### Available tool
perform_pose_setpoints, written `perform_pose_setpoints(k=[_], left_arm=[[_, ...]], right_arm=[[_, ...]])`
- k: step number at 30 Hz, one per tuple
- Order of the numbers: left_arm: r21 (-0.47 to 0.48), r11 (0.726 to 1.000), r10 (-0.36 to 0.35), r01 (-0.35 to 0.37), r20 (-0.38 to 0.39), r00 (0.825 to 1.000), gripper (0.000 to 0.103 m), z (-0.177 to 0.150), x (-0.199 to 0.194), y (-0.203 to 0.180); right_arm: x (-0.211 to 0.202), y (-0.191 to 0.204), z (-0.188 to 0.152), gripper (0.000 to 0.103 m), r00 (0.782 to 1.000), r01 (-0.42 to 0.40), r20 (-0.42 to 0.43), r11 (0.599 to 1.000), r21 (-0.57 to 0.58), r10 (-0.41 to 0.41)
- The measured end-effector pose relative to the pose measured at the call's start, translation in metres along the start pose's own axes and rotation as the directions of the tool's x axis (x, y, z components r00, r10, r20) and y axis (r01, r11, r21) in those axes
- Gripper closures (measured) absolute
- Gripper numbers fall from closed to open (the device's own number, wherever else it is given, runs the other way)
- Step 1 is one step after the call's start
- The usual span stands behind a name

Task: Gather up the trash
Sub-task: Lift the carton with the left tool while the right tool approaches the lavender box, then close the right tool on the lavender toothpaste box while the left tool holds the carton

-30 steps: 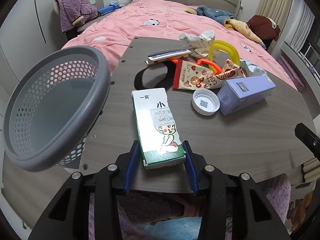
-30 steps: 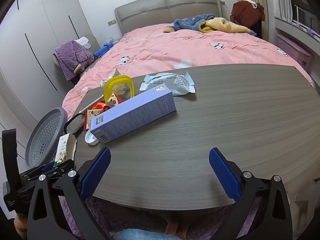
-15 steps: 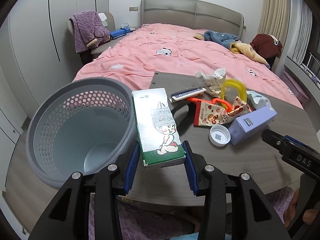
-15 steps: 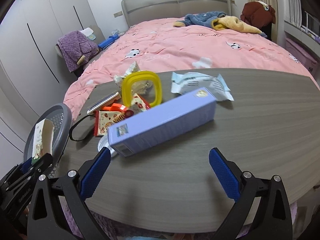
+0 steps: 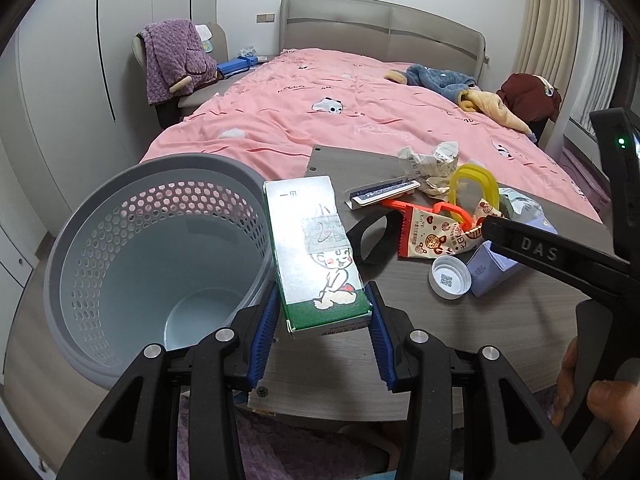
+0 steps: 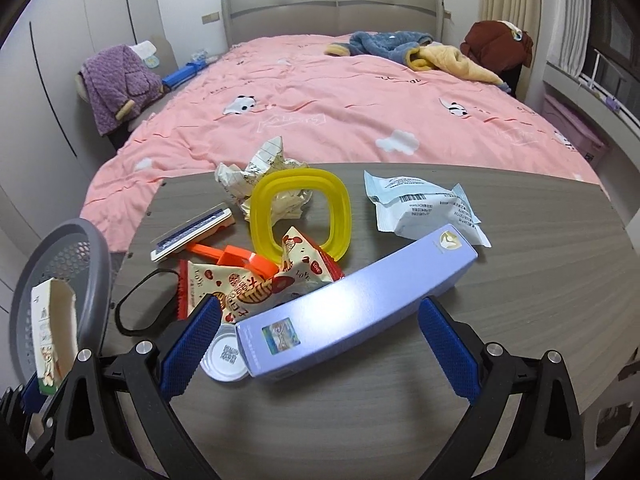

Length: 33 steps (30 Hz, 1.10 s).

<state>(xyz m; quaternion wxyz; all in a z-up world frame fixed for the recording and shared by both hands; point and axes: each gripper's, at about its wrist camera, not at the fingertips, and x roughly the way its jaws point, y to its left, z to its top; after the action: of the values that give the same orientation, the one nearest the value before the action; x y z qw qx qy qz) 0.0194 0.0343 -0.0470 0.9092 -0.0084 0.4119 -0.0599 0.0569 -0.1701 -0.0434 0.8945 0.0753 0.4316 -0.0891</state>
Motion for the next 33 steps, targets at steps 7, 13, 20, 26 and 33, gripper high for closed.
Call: perform_pose_setpoints(k=[7, 13, 20, 26, 33], left_arm=[[-0.018, 1.000, -0.005, 0.005, -0.002, 1.000, 0.061, 0.001, 0.001, 0.005], [-0.011, 1.000, -0.014, 0.014, 0.011, 1.000, 0.061, 0.004, -0.002, 0.001], [0.010, 1.000, -0.027, 0.026, 0.018, 0.999, 0.061, 0.003, -0.005, -0.009], [0.038, 0.999, -0.035, 0.034, 0.023, 0.999, 0.061, 0.005, -0.008, -0.020], [0.065, 0.997, -0.033, 0.031, 0.026, 0.999, 0.061, 0.005, -0.011, -0.031]], right_arm=[[0.007, 0.000, 0.000, 0.006, 0.997, 0.076, -0.023, 0.997, -0.031, -0.077], [-0.003, -0.021, -0.012, 0.006, 0.995, 0.091, -0.039, 0.995, -0.033, -0.092], [-0.016, -0.056, -0.028, 0.006, 0.990, 0.128, -0.059, 0.992, -0.012, -0.128], [-0.018, -0.085, -0.036, 0.006, 0.985, 0.159, -0.068, 0.987, 0.015, -0.157], [-0.018, -0.102, -0.030, 0.006, 0.993, 0.110, -0.041, 0.992, 0.057, -0.108]])
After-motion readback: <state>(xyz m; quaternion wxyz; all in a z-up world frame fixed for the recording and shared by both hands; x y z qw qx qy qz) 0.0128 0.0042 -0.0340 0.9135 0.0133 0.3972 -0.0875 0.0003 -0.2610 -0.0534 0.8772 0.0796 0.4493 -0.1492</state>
